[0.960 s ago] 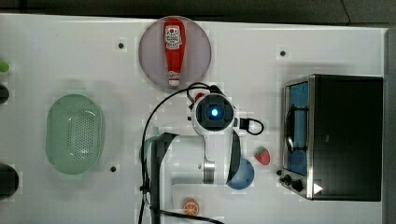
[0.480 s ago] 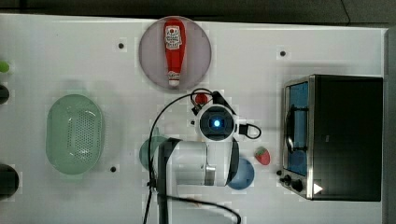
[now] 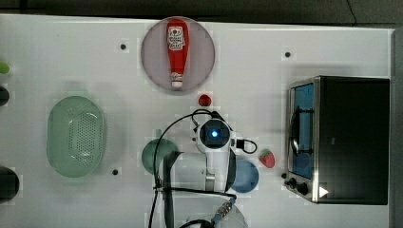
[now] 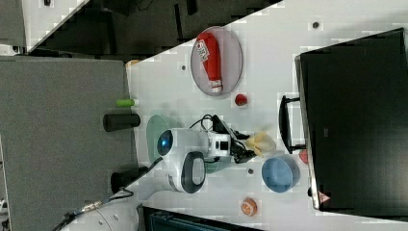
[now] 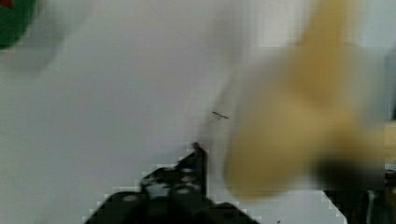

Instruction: Pick banana from table and place on oven.

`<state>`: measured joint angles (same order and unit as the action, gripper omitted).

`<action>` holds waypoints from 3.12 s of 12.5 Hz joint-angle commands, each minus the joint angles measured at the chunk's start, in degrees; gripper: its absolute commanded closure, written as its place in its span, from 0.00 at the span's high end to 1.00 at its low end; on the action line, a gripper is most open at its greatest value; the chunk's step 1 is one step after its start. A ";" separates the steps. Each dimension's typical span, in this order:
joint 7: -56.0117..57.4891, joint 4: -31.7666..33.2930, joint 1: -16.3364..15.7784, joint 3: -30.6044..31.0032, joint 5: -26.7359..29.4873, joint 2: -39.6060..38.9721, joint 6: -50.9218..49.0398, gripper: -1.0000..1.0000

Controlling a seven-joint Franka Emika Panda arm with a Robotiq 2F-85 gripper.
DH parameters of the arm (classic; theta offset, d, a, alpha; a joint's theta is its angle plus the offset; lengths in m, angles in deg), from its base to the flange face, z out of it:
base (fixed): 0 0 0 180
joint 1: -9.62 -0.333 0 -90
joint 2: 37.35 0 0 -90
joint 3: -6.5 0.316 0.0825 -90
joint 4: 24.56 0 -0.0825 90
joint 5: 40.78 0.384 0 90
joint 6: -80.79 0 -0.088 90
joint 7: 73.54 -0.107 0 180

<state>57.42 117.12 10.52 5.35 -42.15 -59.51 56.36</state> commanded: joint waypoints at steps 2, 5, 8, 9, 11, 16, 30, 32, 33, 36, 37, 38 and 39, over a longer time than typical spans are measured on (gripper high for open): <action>-1.50 -1.39 0.32 0.33 0.93 3.52 1.09 0.35; -1.50 -1.32 0.32 0.37 0.93 3.54 1.08 0.19; -1.50 -1.36 0.34 0.36 0.93 6.71 0.38 0.19; -1.50 -1.43 0.34 0.36 0.93 9.58 -1.18 0.19; -1.50 -2.77 0.32 0.46 0.93 17.00 -9.14 0.19; -1.50 -16.69 0.28 0.56 0.94 33.31 -41.80 0.19; 31.24 -33.69 2.23 -28.28 0.77 22.65 -48.43 0.19; 41.44 -34.14 2.27 -32.83 0.80 19.22 -44.01 0.19; 45.14 -34.14 2.28 -34.29 0.92 17.63 -41.59 0.19; 49.12 -34.15 2.24 -35.09 0.99 14.93 -38.94 0.22; 49.13 -34.15 2.24 -35.03 1.02 14.62 -38.69 0.32; 49.10 -34.15 2.23 -35.02 1.03 14.51 -38.37 0.43; 49.14 -34.15 2.22 -34.91 1.03 14.54 -38.40 0.55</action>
<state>103.43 82.93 16.31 -32.39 -42.57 -45.73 17.50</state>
